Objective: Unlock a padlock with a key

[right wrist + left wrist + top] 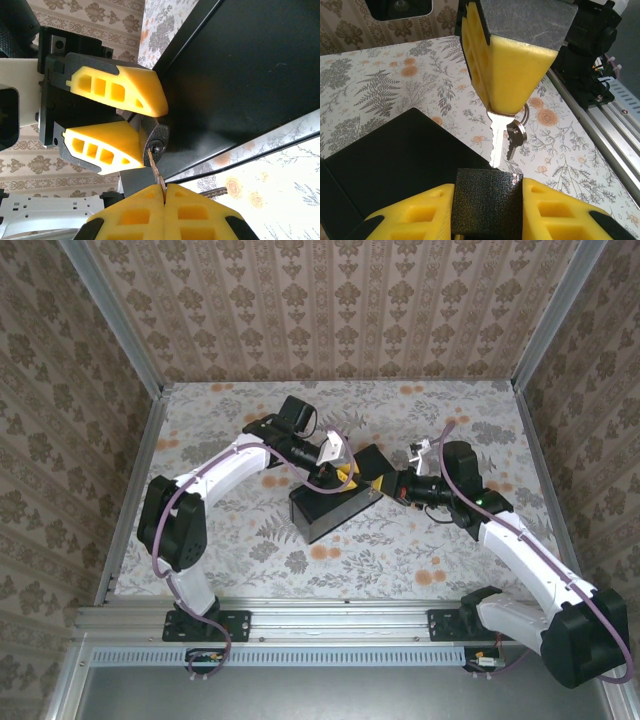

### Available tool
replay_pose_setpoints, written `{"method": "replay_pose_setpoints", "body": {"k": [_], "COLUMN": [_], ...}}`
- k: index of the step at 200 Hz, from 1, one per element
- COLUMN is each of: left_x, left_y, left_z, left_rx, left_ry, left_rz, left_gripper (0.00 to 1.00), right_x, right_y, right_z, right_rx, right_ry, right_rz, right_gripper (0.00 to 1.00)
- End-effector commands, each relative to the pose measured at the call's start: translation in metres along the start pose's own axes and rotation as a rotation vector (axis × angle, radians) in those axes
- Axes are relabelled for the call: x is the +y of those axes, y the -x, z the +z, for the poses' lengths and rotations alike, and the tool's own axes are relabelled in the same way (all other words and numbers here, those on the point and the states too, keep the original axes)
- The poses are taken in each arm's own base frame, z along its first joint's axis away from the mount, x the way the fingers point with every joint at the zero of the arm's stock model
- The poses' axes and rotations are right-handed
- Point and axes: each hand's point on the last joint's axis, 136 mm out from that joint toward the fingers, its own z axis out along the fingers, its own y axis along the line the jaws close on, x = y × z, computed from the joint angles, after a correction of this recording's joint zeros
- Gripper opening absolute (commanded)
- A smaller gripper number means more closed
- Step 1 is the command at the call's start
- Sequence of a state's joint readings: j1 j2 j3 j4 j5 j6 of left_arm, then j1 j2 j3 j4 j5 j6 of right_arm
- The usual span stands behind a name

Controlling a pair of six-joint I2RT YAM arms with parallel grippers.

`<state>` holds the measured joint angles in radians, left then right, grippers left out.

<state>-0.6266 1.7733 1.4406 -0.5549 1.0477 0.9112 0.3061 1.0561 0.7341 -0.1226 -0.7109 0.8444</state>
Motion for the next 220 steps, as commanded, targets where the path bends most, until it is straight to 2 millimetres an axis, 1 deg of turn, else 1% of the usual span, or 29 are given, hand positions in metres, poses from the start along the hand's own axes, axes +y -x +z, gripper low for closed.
{"method": "replay_pose_setpoints", "body": {"k": [1,59,108,220], "left_x": [-0.007,-0.006,-0.005,-0.006], "left_y": [0.036,0.035,0.035,0.039], "left_z": [-0.015,-0.016,-0.017,-0.018], "left_rx": [-0.092,-0.093,-0.093,-0.107], "left_ry": [0.0,0.005,0.009,0.01], "left_rz": [0.088,0.082,0.078,0.084], "left_gripper": [0.3,0.3,0.3,0.3], "right_x": [0.014,0.009,0.005,0.007], "right_y": [0.008,0.007,0.003,0.005], "right_z": [0.001,0.002,-0.003,0.002], "right_rx": [-0.016,-0.012,-0.021,-0.017], "right_ry": [0.035,0.009,-0.014,0.011], "right_rz": [-0.019,-0.019,-0.017,0.0], "right_gripper": [0.0,0.0,0.0,0.0]}}
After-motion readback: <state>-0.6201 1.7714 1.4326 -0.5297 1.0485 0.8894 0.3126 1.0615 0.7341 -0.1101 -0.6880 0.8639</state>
